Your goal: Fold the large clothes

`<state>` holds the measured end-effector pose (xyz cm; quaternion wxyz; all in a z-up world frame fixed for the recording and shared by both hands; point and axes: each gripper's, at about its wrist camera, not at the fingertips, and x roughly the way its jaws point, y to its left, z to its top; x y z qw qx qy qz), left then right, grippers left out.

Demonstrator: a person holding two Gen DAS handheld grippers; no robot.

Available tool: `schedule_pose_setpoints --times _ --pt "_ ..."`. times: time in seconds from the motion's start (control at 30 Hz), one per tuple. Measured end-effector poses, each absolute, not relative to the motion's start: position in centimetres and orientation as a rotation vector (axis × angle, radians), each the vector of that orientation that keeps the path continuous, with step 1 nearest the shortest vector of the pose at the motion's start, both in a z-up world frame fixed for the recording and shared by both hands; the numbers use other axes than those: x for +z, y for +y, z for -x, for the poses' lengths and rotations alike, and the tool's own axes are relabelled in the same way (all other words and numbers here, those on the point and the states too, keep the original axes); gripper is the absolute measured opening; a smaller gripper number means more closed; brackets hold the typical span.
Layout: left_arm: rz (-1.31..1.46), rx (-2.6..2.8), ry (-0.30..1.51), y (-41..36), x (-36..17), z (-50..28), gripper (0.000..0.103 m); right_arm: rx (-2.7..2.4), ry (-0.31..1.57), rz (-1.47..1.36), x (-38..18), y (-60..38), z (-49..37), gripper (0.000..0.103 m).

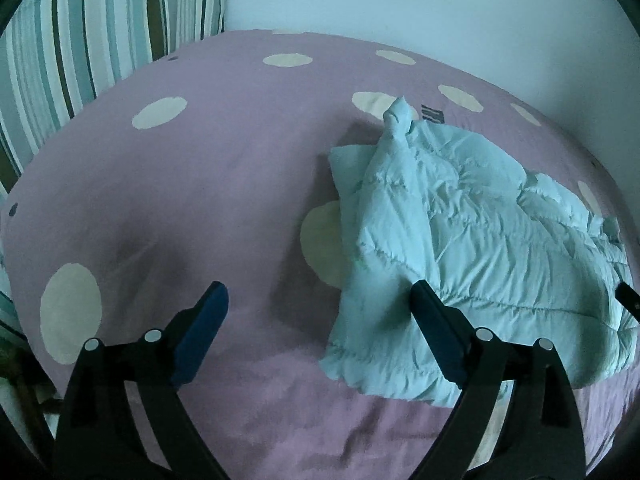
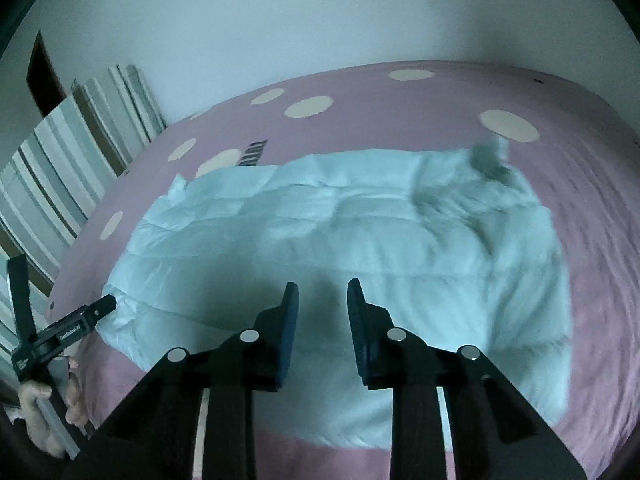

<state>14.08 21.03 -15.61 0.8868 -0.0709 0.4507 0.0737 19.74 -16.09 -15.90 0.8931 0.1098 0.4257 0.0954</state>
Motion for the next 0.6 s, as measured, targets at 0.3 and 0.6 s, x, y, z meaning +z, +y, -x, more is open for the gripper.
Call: schedule_pose_setpoints --times 0.3,0.6 --pt "0.128 0.112 0.937 20.5 -15.4 -15.9 0.096 0.236 0.911 -0.179 -17.4 -11.9 -22.8 0.026" --pt "0.164 0.036 0.974 20.1 -16.3 -18.4 0.097 0.211 0.989 -0.133 -21.4 -10.6 -23.7 0.026"
